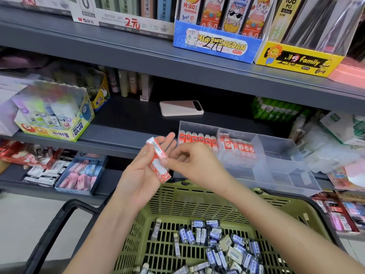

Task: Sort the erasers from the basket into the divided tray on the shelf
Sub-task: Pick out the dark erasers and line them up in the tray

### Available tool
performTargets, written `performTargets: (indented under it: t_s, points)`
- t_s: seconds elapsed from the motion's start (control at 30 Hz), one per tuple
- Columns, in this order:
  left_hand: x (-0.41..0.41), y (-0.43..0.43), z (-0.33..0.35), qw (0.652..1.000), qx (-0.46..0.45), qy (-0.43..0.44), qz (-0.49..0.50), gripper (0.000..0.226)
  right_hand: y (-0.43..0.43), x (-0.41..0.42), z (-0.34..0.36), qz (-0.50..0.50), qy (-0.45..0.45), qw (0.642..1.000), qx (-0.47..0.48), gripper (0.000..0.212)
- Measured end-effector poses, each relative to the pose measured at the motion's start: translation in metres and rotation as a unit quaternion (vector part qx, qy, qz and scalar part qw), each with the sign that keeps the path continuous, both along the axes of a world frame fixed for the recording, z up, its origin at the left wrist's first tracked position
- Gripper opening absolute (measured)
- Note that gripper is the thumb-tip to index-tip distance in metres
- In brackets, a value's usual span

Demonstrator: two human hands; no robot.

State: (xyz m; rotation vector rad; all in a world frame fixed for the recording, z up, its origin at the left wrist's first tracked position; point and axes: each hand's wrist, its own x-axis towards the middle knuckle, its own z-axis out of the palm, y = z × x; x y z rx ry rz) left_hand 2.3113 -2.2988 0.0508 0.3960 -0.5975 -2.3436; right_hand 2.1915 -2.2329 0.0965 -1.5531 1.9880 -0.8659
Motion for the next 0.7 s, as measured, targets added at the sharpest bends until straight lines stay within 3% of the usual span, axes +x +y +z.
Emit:
performTargets:
  t_s: [0.23,0.3,0.4,0.47,0.53,0.6,0.7]
  points:
    - [-0.002,0.008,0.01,0.989,-0.142,-0.037,-0.028,0.035,0.01,0.0,-0.002,-0.02,-0.04,0.998,-0.041,0.016]
    - [-0.005,0.01,0.011,0.986,-0.155,-0.058,-0.011,0.038,0.017,-0.009,0.003,-0.032,-0.093,0.993,-0.062,0.013]
    - [-0.007,0.009,0.011,0.979,-0.151,-0.117,0.071,0.035,0.034,-0.051,0.015,-0.148,-0.157,0.971,-0.098,0.015]
    - [-0.01,0.008,0.017,0.974,-0.142,-0.137,0.113,0.025,0.042,-0.09,0.02,-0.247,-0.108,0.958,-0.1,0.018]
    - [-0.015,0.008,0.028,0.978,-0.109,-0.129,0.12,0.02,0.042,-0.123,0.02,-0.296,-0.004,0.953,-0.059,0.025]
    - [-0.025,0.01,0.038,0.987,-0.068,-0.112,0.093,0.02,0.036,-0.144,0.017,-0.296,0.076,0.952,0.023,0.038]
    - [-0.038,0.011,0.051,0.996,0.004,-0.086,0.032,0.028,0.024,-0.158,0.013,-0.276,0.091,0.948,0.129,0.046]
